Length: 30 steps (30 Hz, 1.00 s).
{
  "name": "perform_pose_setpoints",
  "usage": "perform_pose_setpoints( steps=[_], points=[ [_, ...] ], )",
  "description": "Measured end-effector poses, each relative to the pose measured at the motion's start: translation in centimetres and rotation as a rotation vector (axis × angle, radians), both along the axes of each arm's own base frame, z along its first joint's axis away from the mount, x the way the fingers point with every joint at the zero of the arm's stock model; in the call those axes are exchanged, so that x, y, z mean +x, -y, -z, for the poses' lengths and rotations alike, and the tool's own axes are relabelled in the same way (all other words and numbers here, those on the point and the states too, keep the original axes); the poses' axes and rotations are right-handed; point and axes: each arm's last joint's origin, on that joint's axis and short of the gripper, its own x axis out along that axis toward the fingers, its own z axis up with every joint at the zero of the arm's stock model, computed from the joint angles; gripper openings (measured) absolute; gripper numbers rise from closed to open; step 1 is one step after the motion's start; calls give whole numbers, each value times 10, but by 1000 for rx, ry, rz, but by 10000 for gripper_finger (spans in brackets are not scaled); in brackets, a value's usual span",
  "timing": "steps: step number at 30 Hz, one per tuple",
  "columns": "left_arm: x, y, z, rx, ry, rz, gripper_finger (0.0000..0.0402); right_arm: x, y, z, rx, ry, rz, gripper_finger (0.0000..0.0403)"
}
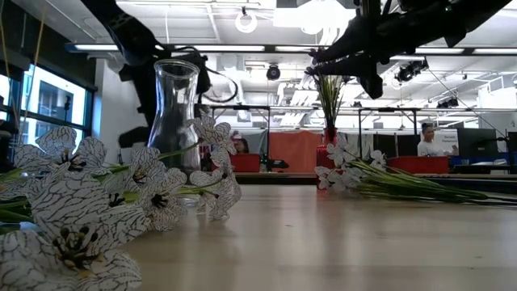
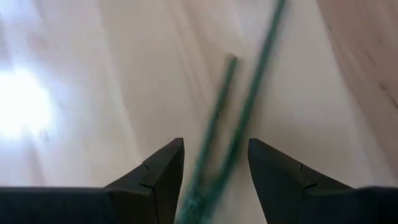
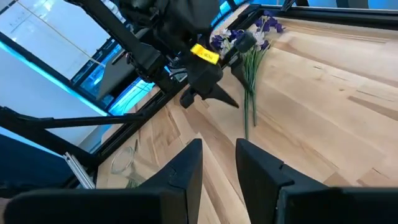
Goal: Sort flowers into vase by color
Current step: Put the violet flowers into the red vase
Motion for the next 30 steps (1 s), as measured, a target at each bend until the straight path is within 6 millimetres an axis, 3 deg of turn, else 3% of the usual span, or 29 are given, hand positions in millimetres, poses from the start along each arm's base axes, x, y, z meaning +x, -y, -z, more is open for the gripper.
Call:
perform_pose_setpoints(
  steps=[9,16,22,26,30],
  points=[
    [-5,9,3,-96,-52,50,168,-1,0,3,-3,-32,-3,90],
    [2,6,14,-23,-75,74,168,-1,0,4,-32,-44,-14,90],
    [2,6,22,-62,-111,69,164,-1,0,4,-28,-52,-16,90],
    [1,8,29,-84,-154,97,128,-2,0,5,-28,-54,-16,90],
    [1,9,29,-104,-157,65,50,-2,0,5,-28,-57,-16,90]
  ],
)
